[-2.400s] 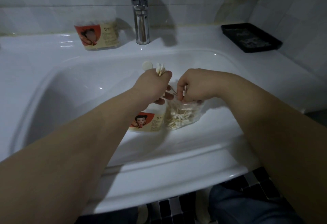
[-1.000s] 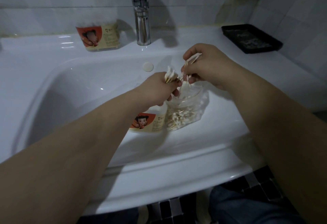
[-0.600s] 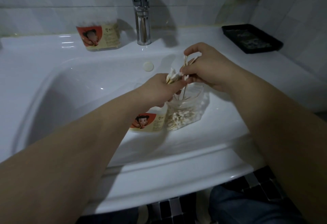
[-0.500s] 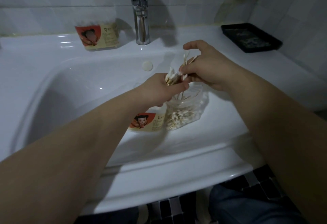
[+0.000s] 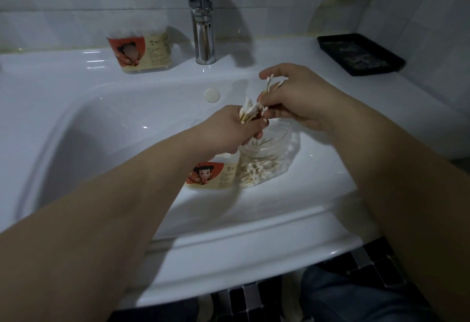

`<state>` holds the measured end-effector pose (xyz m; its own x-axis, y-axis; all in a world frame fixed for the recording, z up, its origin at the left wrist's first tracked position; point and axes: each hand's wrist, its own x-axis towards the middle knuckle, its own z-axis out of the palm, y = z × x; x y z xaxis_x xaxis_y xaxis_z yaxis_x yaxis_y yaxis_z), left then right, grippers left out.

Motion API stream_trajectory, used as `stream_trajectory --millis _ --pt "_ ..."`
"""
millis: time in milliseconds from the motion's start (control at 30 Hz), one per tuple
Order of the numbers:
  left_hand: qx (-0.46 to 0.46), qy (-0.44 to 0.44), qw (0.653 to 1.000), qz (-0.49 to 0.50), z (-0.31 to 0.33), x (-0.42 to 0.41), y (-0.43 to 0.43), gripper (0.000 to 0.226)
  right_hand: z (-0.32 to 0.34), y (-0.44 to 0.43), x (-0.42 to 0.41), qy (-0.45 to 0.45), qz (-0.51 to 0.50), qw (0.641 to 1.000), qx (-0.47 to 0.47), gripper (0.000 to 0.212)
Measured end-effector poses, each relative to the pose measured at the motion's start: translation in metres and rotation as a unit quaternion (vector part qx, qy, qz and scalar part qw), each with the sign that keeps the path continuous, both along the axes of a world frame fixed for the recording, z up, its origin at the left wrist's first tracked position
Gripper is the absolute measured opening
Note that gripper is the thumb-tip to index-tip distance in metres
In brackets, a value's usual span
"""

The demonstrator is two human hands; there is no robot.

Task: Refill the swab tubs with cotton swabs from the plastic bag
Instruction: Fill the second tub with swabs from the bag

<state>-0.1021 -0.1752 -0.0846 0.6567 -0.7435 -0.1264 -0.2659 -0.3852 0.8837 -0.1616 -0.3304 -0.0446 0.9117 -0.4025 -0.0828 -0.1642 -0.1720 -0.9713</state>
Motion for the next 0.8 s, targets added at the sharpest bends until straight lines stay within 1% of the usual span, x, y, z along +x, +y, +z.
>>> stream_trajectory --millis 200,333,400,500,667,733,800 --pt "0.027 -0.016 0.999 0.008 0.001 -0.002 0.001 0.019 0.0 -0.008 0.002 -0.02 -0.046 0.999 0.003 0.043" --pt "0.041 -0.035 0.998 0.039 0.003 0.001 0.0 0.023 0.0 -0.012 0.005 -0.051 -0.078 0.996 -0.008 0.042" --pt "0.044 -0.034 0.996 0.064 0.003 0.002 0.0 0.025 0.001 -0.015 0.004 -0.053 -0.081 0.995 -0.01 0.042" --pt "0.013 -0.036 0.993 0.115 0.003 0.005 -0.001 0.029 0.0 -0.014 0.003 -0.026 -0.052 0.998 -0.02 0.043" --pt "-0.053 -0.023 0.98 0.192 0.005 0.008 -0.003 0.034 -0.001 -0.006 0.002 0.006 0.04 0.999 -0.02 0.043" --pt "-0.077 0.002 0.978 0.194 0.007 0.008 -0.003 0.034 0.0 -0.004 0.001 0.01 0.061 0.998 -0.01 0.044" --pt "-0.111 0.06 0.977 0.171 0.008 0.006 -0.004 0.026 0.001 -0.003 0.0 0.008 0.078 0.997 0.004 0.045"
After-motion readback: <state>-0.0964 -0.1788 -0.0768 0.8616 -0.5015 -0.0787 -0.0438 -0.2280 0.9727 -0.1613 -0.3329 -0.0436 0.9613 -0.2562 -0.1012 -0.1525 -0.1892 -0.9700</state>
